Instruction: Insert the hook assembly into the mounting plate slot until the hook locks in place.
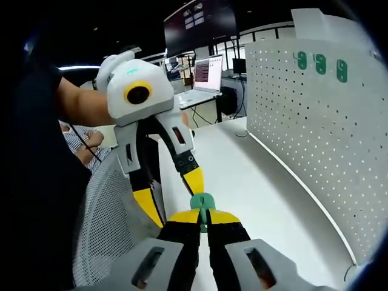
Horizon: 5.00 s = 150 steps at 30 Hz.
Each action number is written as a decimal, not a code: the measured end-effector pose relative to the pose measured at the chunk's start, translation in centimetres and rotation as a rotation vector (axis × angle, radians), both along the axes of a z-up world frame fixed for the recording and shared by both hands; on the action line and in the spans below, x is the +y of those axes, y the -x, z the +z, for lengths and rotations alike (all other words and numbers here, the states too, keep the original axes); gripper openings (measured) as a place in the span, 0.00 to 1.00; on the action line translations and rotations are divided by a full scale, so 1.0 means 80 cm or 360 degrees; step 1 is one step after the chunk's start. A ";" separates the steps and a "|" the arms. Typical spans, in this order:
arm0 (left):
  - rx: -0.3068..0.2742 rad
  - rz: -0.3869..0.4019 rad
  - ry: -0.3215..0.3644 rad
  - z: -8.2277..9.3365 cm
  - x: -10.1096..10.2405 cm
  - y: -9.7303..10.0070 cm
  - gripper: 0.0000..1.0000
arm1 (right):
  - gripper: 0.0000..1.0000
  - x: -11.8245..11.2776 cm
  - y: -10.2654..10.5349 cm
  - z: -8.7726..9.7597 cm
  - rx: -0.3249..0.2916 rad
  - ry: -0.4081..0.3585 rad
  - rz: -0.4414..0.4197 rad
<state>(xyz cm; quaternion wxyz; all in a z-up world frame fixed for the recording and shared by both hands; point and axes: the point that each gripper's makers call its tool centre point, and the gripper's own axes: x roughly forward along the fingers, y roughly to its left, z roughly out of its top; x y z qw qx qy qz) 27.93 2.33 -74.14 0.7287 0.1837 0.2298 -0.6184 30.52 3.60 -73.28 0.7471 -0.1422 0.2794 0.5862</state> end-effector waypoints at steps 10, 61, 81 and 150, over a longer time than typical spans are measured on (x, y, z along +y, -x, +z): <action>-0.0009 -0.0011 0.0006 0.003 -0.004 0.000 0.28 | 0.02 -0.003 -0.003 -0.002 0.0000 -0.0001 -0.0024; -0.0216 0.0787 0.0538 0.059 0.053 -0.092 0.45 | 0.02 -0.023 -0.055 0.024 -0.0076 -0.0164 -0.0391; -0.0310 0.1016 0.0597 0.062 0.083 -0.102 0.48 | 0.02 -0.050 -0.104 0.053 -0.0193 -0.0265 -0.0742; -0.0257 0.1058 0.0586 0.041 0.108 -0.105 0.46 | 0.02 -0.063 -0.317 0.221 -0.0797 -0.0753 -0.1581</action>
